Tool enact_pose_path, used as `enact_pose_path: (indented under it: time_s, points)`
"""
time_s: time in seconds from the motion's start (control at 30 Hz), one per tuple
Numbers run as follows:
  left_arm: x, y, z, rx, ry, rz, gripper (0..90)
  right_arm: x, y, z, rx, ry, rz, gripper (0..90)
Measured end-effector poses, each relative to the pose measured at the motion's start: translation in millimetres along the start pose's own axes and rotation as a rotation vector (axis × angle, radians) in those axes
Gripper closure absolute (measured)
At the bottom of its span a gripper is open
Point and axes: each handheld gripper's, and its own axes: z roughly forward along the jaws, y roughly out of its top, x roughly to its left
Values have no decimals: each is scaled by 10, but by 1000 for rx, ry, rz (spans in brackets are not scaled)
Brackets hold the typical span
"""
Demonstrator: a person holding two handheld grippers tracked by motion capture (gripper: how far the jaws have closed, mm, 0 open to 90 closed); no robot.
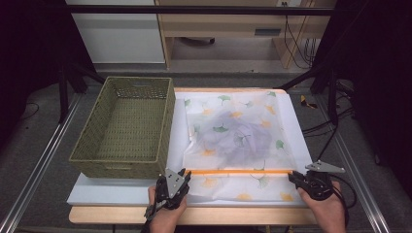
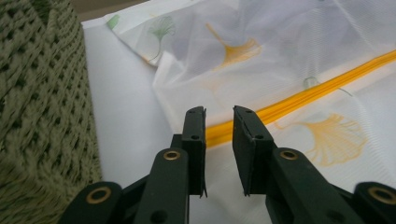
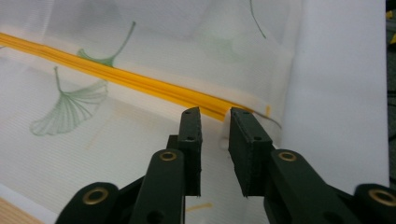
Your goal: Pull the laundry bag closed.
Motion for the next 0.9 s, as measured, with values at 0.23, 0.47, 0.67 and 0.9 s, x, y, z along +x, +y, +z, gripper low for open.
enact_pose_path:
  time_s: [0.23,0.47,0.67,0.9]
  points:
    - [-66,69,-28,-17,-51,11,567,90,59,3,-50,11,-33,533]
    - [-85,139,-68,-34,-101,-2,458,171,135,-20,-103,37,-55,344]
    - [-82,196,-103,-48,-131,-15,388,269,203,-19,-147,31,-91,219]
    - [-69,299,-178,-80,-153,-29,271,403,297,-38,-203,35,-132,128]
